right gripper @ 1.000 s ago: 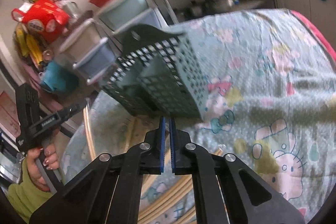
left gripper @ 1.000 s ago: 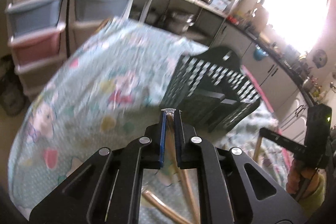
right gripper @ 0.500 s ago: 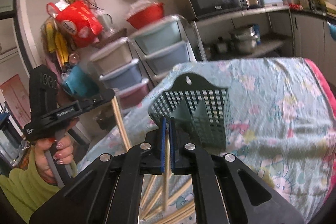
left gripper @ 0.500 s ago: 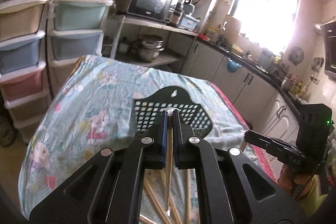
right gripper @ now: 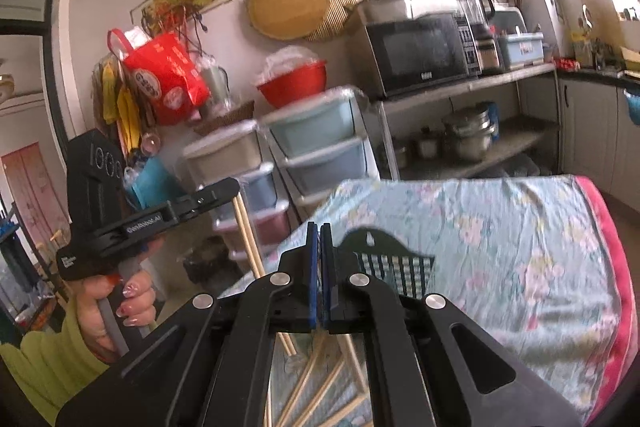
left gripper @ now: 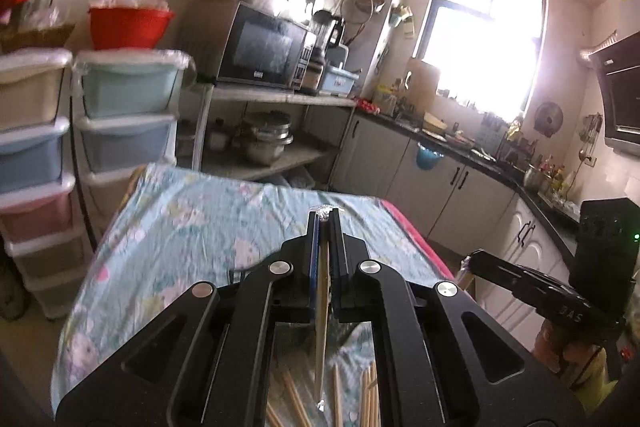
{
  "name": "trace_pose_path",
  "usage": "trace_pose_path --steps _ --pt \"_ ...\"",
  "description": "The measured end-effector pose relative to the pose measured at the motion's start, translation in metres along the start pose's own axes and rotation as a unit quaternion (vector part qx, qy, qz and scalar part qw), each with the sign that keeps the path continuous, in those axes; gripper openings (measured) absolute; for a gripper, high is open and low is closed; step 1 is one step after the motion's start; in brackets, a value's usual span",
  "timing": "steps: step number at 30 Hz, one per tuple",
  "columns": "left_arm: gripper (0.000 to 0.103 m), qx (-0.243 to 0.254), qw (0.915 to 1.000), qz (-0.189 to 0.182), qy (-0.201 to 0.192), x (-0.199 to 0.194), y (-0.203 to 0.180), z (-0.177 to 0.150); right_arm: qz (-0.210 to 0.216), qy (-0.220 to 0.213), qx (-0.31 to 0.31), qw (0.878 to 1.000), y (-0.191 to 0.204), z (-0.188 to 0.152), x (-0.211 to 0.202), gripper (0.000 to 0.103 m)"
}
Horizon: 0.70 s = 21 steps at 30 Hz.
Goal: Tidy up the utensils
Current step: 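Lift the held chopsticks upright with both grippers and carry them above the green caddy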
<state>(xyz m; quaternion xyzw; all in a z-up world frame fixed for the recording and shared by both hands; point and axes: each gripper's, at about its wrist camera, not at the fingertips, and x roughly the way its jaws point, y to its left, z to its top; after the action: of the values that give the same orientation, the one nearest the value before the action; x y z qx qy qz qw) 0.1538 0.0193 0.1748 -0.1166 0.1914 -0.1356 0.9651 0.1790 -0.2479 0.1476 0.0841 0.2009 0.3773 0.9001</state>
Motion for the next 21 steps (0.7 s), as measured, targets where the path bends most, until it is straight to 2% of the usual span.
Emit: trace_pose_path --steps 11,21 --pt "0.002 0.023 0.9983 0.011 -0.053 -0.005 -0.014 0.042 0.005 -0.063 -0.007 0.998 0.004 0.052 -0.008 0.002" --pt "0.002 0.015 0.9963 0.054 -0.065 0.023 0.0 0.056 -0.006 -0.068 -0.008 0.998 -0.004 0.08 0.016 0.002"
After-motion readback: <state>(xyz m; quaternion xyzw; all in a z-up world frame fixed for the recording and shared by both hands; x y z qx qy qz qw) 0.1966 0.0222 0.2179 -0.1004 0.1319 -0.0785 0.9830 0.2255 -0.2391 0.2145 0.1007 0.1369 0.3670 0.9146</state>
